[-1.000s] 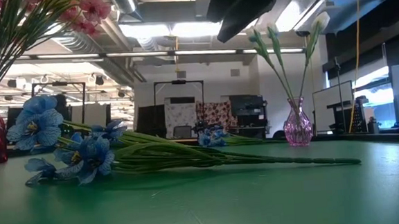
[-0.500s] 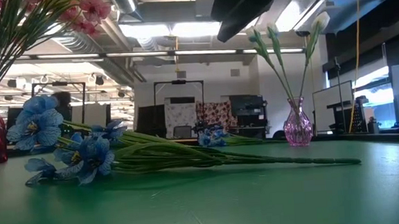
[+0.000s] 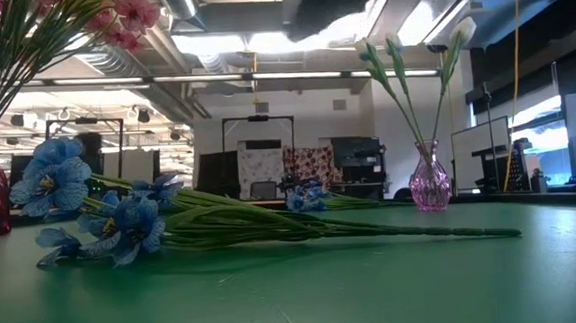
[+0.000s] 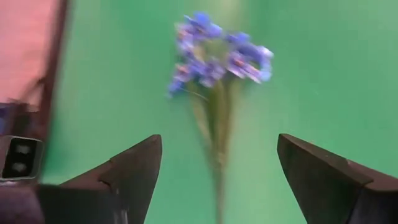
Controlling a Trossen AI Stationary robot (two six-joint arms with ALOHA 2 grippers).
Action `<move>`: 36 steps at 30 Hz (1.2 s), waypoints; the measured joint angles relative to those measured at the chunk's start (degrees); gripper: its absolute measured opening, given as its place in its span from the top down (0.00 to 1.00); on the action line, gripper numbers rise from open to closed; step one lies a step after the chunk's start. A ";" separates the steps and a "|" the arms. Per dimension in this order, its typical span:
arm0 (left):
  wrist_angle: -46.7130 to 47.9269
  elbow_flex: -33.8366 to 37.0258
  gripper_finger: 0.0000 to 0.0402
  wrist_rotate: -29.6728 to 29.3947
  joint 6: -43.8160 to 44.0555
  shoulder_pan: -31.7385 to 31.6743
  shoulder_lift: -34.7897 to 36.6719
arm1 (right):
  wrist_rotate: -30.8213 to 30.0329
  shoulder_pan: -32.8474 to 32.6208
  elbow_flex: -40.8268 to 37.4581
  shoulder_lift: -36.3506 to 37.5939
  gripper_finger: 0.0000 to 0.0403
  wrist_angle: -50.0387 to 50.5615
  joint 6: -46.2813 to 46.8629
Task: Sort flowers into vase by color
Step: Put the bottom left blue flower into the transparent vase, then put the bottom blue flower into the transparent vase
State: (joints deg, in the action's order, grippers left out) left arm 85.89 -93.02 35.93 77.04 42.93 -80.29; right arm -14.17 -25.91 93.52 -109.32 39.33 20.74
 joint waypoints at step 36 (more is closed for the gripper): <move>-20.97 -7.24 0.58 -79.30 -19.88 3.44 7.14 | 7.35 6.05 6.85 -6.58 0.97 -22.15 -2.59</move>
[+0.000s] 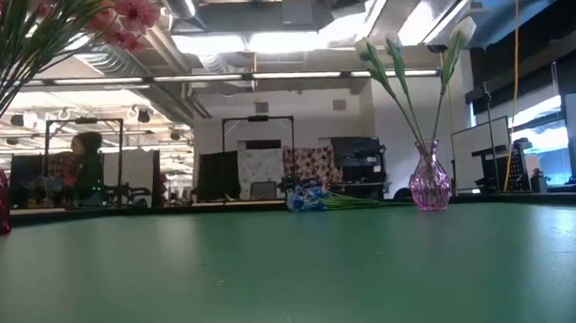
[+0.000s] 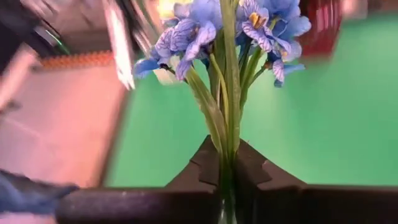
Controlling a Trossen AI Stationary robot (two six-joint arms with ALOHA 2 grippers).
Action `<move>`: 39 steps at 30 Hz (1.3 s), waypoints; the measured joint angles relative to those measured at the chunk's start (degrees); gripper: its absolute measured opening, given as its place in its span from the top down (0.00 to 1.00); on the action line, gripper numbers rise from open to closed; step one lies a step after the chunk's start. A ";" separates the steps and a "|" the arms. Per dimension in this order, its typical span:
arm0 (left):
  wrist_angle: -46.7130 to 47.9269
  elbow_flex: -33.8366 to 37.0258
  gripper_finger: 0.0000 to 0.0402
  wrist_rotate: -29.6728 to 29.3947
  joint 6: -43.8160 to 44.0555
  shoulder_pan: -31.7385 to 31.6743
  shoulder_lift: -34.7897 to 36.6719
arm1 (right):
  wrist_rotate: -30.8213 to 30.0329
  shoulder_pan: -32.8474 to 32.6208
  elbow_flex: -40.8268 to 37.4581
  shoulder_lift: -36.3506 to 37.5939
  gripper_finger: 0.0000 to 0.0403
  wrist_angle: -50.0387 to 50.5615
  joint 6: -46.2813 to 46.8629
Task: Sort flowers into vase by color
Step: Put the bottom blue flower into the transparent vase
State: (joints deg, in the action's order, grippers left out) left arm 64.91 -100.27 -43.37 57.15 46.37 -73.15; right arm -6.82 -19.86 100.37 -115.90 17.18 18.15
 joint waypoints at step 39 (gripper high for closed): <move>-50.70 1.75 0.46 -9.23 -49.87 -6.28 -8.97 | -5.40 -1.38 13.66 13.21 0.97 -13.98 -12.28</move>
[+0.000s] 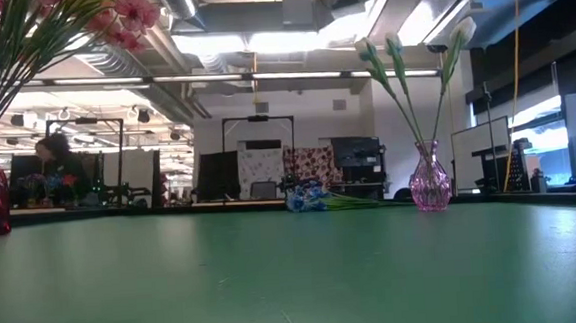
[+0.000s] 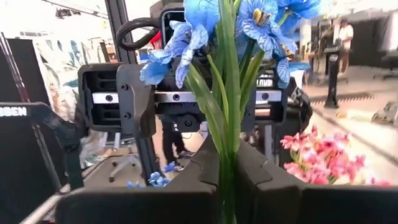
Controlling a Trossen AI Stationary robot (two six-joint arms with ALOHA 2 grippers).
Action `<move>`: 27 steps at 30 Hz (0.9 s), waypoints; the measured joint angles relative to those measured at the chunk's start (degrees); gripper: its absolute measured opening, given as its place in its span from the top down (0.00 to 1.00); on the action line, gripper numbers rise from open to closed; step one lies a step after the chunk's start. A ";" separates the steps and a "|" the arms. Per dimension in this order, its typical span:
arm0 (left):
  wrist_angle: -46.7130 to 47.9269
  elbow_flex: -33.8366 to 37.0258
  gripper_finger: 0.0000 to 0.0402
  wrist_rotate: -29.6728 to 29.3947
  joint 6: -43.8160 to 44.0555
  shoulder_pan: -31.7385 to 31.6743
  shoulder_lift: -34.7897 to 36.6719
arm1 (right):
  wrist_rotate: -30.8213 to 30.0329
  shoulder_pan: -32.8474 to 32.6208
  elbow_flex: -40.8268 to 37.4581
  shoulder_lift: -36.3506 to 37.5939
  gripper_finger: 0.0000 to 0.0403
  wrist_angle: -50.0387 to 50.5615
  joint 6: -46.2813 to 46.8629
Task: Sort flowers into vase by color
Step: Put the bottom blue flower into the transparent vase
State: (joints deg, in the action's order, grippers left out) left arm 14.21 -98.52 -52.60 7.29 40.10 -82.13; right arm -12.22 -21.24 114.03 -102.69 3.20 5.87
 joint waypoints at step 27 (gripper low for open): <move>-5.59 -0.04 0.46 1.02 -6.16 -1.27 0.87 | -2.17 -1.29 -0.08 0.87 0.98 -2.54 -6.12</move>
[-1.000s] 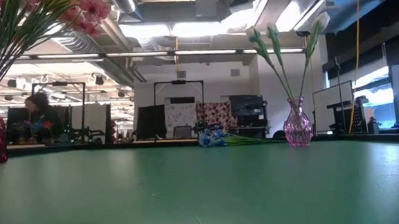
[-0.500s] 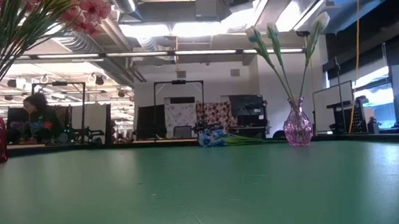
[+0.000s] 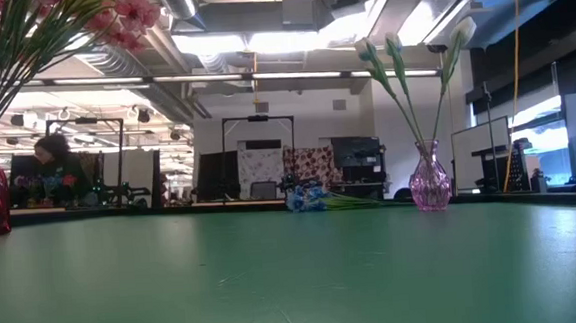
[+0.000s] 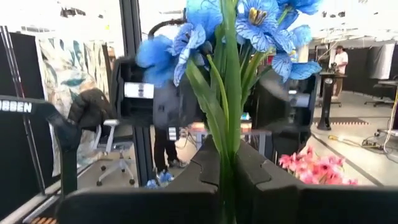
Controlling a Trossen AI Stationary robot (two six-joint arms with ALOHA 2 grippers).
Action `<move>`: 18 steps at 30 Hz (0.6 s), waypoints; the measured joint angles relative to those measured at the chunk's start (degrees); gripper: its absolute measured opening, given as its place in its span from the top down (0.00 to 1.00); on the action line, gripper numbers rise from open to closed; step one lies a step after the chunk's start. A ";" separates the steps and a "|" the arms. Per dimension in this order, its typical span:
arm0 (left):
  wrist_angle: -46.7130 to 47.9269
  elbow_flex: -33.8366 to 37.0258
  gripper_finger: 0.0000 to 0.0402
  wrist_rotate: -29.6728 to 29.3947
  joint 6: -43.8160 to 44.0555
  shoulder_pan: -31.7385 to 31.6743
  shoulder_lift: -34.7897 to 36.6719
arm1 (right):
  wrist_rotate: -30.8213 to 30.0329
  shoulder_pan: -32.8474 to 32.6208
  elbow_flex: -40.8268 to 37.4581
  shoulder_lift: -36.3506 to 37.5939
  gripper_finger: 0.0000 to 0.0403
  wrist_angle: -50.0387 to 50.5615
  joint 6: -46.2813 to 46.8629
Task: Sort flowers into vase by color
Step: Put the bottom blue flower into the transparent vase
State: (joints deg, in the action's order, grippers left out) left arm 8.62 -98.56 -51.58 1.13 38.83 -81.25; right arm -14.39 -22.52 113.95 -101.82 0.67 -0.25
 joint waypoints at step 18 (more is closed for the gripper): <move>-2.12 0.00 0.46 3.31 3.27 -2.00 -0.04 | -1.05 0.07 0.06 0.06 0.97 -0.08 -0.04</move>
State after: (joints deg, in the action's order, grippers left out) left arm 6.51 -98.56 -48.27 4.40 36.83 -81.30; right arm -15.44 -22.46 114.02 -101.75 0.59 -0.30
